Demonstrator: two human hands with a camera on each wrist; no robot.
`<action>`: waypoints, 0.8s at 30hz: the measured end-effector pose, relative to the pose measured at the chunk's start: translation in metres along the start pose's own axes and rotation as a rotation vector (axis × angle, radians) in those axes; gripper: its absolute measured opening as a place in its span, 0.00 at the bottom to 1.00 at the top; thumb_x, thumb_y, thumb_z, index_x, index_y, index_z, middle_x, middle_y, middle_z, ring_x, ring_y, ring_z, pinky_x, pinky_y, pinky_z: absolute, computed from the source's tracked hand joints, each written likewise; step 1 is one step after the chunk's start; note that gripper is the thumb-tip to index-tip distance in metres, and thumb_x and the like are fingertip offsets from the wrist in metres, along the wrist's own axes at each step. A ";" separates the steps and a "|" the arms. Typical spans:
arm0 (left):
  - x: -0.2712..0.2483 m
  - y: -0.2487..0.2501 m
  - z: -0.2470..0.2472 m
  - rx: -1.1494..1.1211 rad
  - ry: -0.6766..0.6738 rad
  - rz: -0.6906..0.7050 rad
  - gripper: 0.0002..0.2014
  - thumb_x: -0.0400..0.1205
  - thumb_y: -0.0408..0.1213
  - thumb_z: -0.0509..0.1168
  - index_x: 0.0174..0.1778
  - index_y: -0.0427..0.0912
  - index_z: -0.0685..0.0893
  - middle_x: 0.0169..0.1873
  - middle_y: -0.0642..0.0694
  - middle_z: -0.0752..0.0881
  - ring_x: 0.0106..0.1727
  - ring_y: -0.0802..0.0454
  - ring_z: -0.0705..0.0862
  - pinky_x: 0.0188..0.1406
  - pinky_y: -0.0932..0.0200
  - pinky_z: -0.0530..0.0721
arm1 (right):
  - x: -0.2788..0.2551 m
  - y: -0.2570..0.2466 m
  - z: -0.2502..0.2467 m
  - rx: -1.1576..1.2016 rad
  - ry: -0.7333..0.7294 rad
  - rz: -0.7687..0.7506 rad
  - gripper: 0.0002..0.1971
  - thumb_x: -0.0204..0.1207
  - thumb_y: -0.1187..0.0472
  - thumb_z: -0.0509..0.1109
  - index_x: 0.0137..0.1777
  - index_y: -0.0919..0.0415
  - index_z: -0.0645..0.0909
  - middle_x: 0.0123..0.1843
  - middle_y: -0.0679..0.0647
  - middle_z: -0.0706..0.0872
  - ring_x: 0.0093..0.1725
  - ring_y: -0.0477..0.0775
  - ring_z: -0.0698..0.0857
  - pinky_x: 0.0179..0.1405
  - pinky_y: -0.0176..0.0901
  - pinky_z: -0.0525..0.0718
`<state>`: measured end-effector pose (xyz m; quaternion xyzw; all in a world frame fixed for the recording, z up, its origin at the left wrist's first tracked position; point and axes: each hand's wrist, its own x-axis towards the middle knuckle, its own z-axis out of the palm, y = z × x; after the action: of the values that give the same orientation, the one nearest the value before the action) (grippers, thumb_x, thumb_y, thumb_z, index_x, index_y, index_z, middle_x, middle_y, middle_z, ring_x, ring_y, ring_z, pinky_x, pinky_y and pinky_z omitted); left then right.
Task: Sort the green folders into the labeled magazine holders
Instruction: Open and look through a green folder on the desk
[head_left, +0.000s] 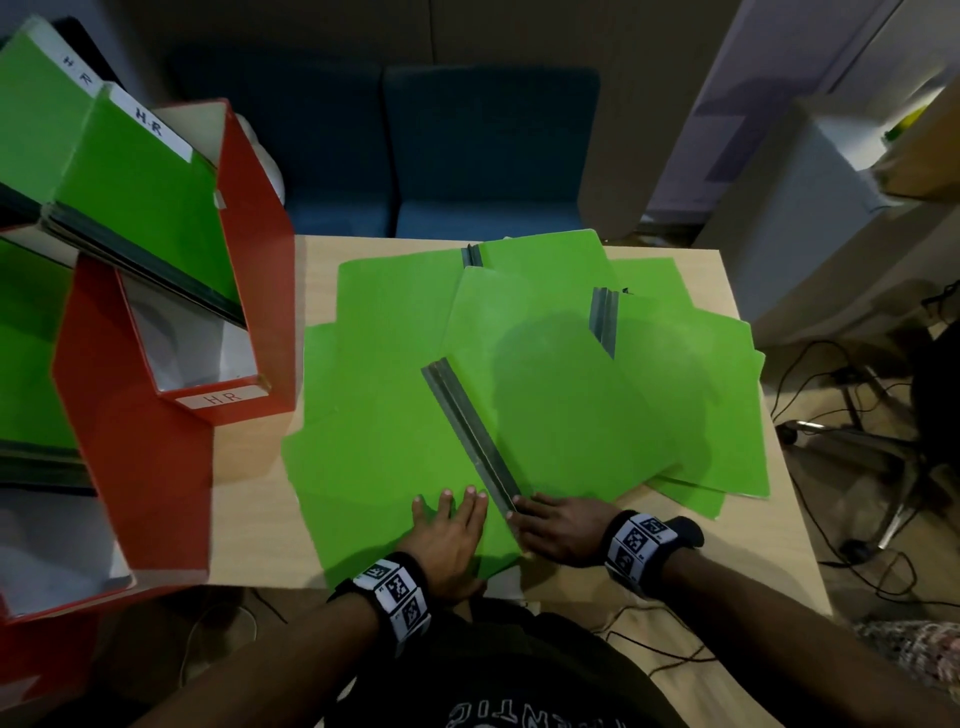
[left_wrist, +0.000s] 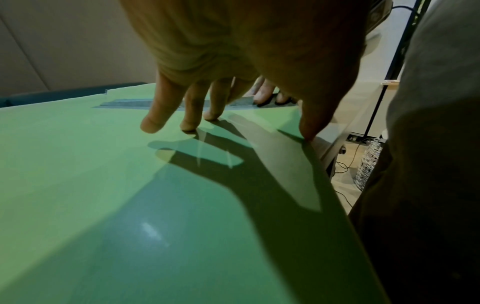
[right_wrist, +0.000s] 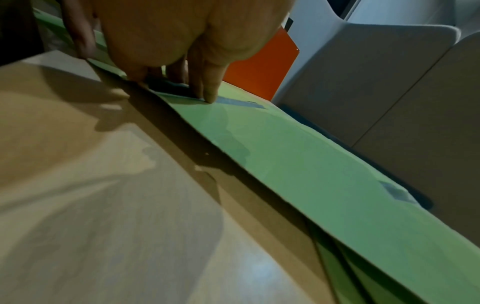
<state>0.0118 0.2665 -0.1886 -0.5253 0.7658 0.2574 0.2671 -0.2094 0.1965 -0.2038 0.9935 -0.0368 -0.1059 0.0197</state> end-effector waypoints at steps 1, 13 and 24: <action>0.000 -0.001 -0.001 -0.004 0.011 -0.007 0.54 0.79 0.65 0.60 0.82 0.38 0.32 0.84 0.36 0.38 0.83 0.30 0.46 0.75 0.21 0.50 | 0.001 0.004 -0.002 0.021 0.018 -0.015 0.17 0.81 0.61 0.54 0.56 0.67 0.83 0.59 0.63 0.87 0.60 0.64 0.86 0.52 0.51 0.88; -0.008 -0.008 -0.039 -0.198 0.179 -0.012 0.39 0.84 0.51 0.55 0.85 0.41 0.41 0.85 0.43 0.43 0.84 0.35 0.47 0.76 0.37 0.68 | 0.007 0.040 -0.039 0.082 0.280 0.067 0.13 0.77 0.65 0.60 0.54 0.67 0.83 0.59 0.62 0.87 0.54 0.57 0.89 0.25 0.41 0.87; -0.029 -0.015 -0.120 -0.336 0.515 0.218 0.30 0.86 0.42 0.57 0.85 0.45 0.56 0.83 0.46 0.61 0.78 0.47 0.70 0.77 0.51 0.71 | 0.006 0.079 -0.092 0.216 0.531 0.519 0.14 0.75 0.57 0.69 0.59 0.58 0.82 0.61 0.56 0.88 0.53 0.57 0.90 0.53 0.59 0.87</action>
<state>0.0185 0.1996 -0.0834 -0.5249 0.8067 0.2657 -0.0549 -0.1895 0.1203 -0.1118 0.9404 -0.2914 0.1681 -0.0502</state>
